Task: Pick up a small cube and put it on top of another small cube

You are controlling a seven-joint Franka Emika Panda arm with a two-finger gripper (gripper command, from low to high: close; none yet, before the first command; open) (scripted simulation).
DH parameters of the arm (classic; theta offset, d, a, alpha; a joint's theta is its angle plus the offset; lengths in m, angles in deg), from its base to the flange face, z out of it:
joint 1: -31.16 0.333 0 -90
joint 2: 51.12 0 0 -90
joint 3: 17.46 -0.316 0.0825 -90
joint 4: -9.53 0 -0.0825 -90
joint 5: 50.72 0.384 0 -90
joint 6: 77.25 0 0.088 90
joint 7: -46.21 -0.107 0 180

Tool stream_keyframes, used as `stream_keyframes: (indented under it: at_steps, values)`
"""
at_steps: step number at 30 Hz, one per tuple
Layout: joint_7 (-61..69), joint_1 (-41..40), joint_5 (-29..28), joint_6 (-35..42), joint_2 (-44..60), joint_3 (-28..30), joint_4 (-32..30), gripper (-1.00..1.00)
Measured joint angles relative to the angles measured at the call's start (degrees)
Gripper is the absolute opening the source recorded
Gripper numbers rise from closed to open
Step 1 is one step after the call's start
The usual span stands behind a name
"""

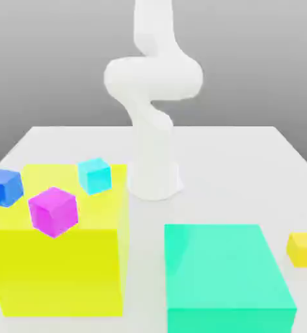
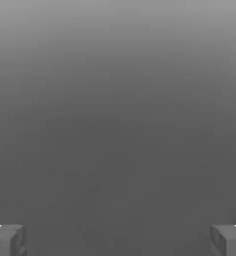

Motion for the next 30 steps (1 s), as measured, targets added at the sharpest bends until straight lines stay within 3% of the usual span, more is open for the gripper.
stream_keyframes:
  at_steps: [15, 24, 29, 30]
  values:
    - [22.47, 16.5, -2.51, -13.88, 31.44, -9.52, -7.84, 0.0]
    - [33.07, 26.05, -7.56, -22.03, 50.45, -15.05, -12.33, 0.0]
    - [29.81, 30.67, -13.79, -29.5, 60.91, -10.42, -10.98, 0.0]
    - [29.14, 31.58, -14.68, -30.79, 62.53, -9.32, -10.66, -1.0]
